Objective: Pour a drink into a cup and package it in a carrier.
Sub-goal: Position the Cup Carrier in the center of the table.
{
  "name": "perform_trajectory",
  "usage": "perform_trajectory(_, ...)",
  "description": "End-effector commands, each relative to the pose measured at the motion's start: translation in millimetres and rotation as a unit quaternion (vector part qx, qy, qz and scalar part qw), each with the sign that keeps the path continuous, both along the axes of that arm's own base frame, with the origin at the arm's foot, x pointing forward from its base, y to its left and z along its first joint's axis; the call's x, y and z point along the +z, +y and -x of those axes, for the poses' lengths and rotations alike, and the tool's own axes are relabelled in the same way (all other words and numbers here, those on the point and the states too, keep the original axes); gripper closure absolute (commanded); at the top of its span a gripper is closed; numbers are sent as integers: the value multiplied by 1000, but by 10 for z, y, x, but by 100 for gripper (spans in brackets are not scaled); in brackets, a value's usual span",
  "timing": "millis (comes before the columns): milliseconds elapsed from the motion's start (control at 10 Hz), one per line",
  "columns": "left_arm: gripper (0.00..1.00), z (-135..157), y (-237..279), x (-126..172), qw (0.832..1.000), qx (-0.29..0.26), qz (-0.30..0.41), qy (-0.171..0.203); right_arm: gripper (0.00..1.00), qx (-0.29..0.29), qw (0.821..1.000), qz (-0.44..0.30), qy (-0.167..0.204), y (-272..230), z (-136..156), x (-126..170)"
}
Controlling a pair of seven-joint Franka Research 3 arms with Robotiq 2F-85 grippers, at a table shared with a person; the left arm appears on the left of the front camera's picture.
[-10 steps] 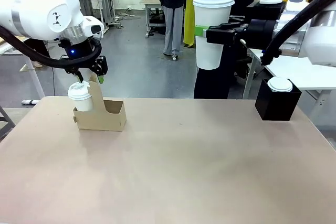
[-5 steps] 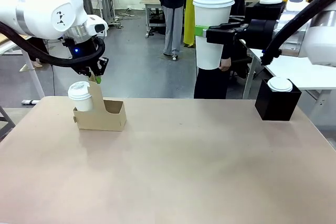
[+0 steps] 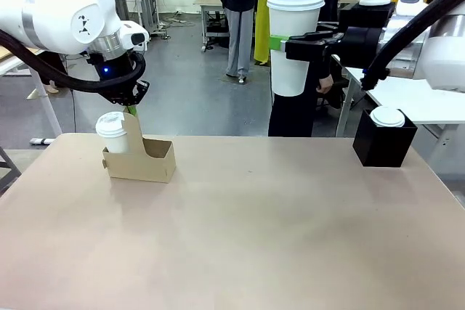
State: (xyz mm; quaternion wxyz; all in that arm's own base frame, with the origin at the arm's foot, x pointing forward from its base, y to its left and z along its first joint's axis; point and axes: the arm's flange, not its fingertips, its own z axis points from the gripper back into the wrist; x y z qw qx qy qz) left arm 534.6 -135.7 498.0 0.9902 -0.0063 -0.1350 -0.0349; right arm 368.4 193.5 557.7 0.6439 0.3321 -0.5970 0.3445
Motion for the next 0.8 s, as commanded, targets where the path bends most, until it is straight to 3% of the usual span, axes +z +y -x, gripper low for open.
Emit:
perform_trajectory(0, 100, -2, 0, -1, 1000, -9, -2, -2, 19, -4, 1000, -15, 0, 43, -15, 33)
perform_trajectory(200, 98, 0, -3, 0, 1000, -2, 0, 0, 19, -4, 1000, -15, 0, 43, -15, 33)
perform_trajectory(500, 98, 401, -245, 324, 998, 12, -14, -53, 19, -4, 1000, -15, 0, 43, -15, 33)
perform_trajectory(700, 98, 665, -567, 454, 999, 26, 12, -38, 19, -4, 1000, -15, 0, 43, -15, 33)
